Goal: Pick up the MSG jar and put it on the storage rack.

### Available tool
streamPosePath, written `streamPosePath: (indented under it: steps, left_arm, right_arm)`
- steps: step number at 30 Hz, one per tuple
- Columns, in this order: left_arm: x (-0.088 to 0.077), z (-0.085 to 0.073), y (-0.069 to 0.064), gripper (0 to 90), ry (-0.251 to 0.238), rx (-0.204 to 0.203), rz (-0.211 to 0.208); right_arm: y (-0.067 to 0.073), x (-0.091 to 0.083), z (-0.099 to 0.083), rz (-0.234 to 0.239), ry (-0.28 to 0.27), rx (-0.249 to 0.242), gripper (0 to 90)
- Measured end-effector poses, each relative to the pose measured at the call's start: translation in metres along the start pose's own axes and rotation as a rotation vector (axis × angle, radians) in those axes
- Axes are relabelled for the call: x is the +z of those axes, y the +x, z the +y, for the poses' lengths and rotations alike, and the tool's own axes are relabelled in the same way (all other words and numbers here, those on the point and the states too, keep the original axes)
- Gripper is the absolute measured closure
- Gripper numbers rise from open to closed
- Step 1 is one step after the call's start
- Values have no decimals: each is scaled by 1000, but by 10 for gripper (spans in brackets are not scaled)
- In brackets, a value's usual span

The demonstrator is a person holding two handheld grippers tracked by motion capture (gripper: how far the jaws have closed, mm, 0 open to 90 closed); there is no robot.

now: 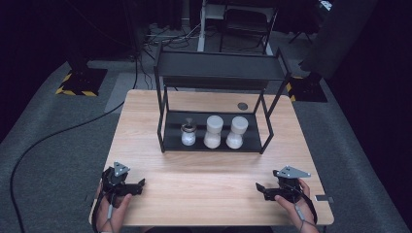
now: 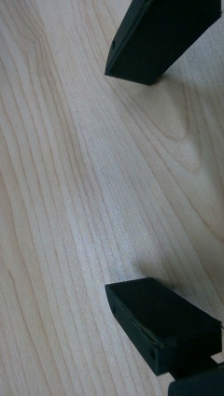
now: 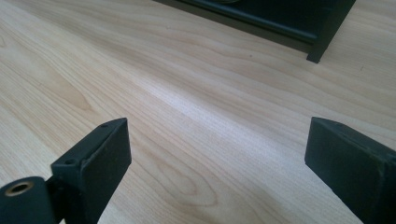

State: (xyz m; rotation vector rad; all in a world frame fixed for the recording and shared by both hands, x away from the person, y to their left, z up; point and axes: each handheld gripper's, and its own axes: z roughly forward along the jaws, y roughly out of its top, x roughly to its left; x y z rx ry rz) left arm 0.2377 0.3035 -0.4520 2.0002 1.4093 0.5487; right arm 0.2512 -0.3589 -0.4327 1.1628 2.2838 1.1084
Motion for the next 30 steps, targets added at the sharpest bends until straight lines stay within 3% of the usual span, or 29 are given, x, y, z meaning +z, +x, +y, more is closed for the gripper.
streamPosePath:
  steps: [16, 20, 30]
  left_arm:
    - [0, 0, 0, 2, 0, 0, 0]
    - [0, 0, 0, 2, 0, 1, 0]
    - [0, 0, 1, 2, 0, 4, -5]
  right_arm:
    - [0, 14, -9, -24, 82, 7, 37]
    - [5, 15, -12, -50, 72, -26, 31]
    - [5, 16, -12, -51, 73, -26, 26]
